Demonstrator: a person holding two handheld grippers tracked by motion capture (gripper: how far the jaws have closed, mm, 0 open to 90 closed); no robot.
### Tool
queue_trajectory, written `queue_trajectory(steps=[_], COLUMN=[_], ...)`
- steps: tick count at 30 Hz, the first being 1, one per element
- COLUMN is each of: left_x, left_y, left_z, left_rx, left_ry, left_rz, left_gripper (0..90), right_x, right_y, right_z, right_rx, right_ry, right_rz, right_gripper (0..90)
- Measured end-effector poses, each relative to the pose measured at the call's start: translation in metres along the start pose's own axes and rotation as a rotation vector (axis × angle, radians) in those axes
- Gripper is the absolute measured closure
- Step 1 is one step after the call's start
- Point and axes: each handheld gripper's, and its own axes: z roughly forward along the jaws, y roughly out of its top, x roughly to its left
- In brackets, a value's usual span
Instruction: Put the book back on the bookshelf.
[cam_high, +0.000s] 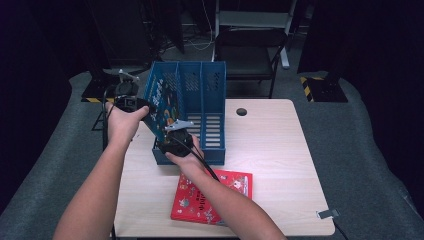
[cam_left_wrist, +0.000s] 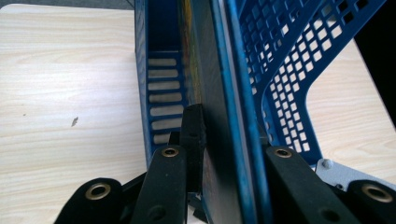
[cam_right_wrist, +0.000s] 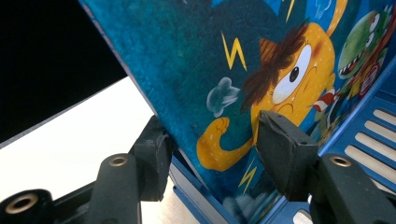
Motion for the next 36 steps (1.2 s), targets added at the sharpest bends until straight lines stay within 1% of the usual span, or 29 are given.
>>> queue_trajectory(steps=[2,4,6,8,10,12,14,15,17,20,21,22,23,24,26,27,29,30,31,32,34,35,36], left_x=[0.001,0.002,0.002,0.002,0.002,0.002,0.002,0.002,0.003,0.002,0.002,0.002,0.002,0.002,0.001,0.001,0.0,0.001,0.0,0.001,0.001,0.0,0.0], left_y=[0.0,0.001,0.001,0.002,0.003,0.003,0.003,0.003,0.004,0.003,0.003,0.003,0.003,0.002,0.001,0.0,-0.001,-0.002,-0.003,-0.003,-0.004,-0.005,-0.005], left_z=[0.0,0.0,0.001,0.001,0.001,0.001,0.0,-0.001,-0.004,-0.007,-0.008,-0.009,-0.01,-0.011,-0.013,-0.015,-0.017,-0.018,-0.018,-0.018,-0.019,-0.019,-0.02], left_rx=[0.002,0.005,-0.005,-0.001,0.002,-0.006,-0.017,-0.026,-0.032,-0.051,-0.048,-0.047,-0.05,-0.055,-0.06,-0.065,-0.059,-0.056,-0.06,-0.06,-0.063,-0.068,-0.063], left_ry=[0.003,-0.001,0.004,0.012,0.009,0.006,-0.004,-0.01,-0.026,-0.04,-0.044,-0.047,-0.049,-0.049,-0.05,-0.05,-0.053,-0.05,-0.053,-0.047,-0.046,-0.043,-0.041], left_rz=[0.011,0.009,0.012,0.011,0.014,0.006,-0.002,-0.006,-0.011,-0.022,-0.017,-0.019,-0.017,-0.013,-0.019,-0.011,-0.009,0.008,-0.013,0.008,0.0,-0.005,0.002], left_gripper=[76.5,75.9,75.6,74.9,74.9,74.7,73.3,72.7,71.7,70.9,70.7,70.6,70.6,70.5,70.4,70.6,70.8,71.1,71.4,71.4,71.8,72.1,72.1], right_x=[-0.001,-0.001,-0.001,-0.001,-0.001,-0.002,-0.002,-0.003,-0.002,-0.004,-0.004,-0.004,-0.004,-0.004,-0.004,-0.003,-0.003,-0.003,-0.003,-0.003,-0.003,-0.003,-0.003], right_y=[0.0,0.0,0.0,0.0,0.0,0.0,0.0,0.0,0.001,0.001,0.001,0.001,0.001,0.001,0.001,0.001,0.001,0.001,0.001,0.001,0.001,0.001,0.001], right_z=[0.001,0.001,0.001,0.001,0.002,0.002,0.001,0.001,0.001,0.0,0.0,-0.001,-0.001,-0.001,-0.001,-0.001,-0.001,-0.001,-0.001,-0.001,-0.001,-0.001,-0.001], right_rx=[-0.008,-0.01,-0.014,-0.016,-0.018,-0.019,-0.019,-0.021,-0.02,-0.018,-0.021,-0.015,-0.02,-0.027,-0.017,-0.015,-0.013,-0.013,-0.015,-0.015,-0.014,-0.016,-0.016], right_ry=[0.0,0.002,0.002,0.004,0.004,0.005,0.004,0.003,0.003,0.003,0.001,0.004,0.001,-0.004,-0.001,-0.003,-0.002,-0.001,-0.004,-0.004,-0.003,-0.004,-0.004], right_rz=[-0.007,-0.012,-0.004,0.003,0.002,0.002,0.007,-0.002,0.012,0.012,0.005,0.015,0.01,0.005,0.008,0.011,0.011,0.013,0.003,0.003,-0.01,-0.007,-0.007], right_gripper=[46.6,46.8,48.2,49.4,49.6,49.6,50.3,50.8,51.2,51.8,51.9,51.9,51.9,51.9,52.1,52.4,52.4,52.4,52.4,52.4,52.5,52.4,52.4])
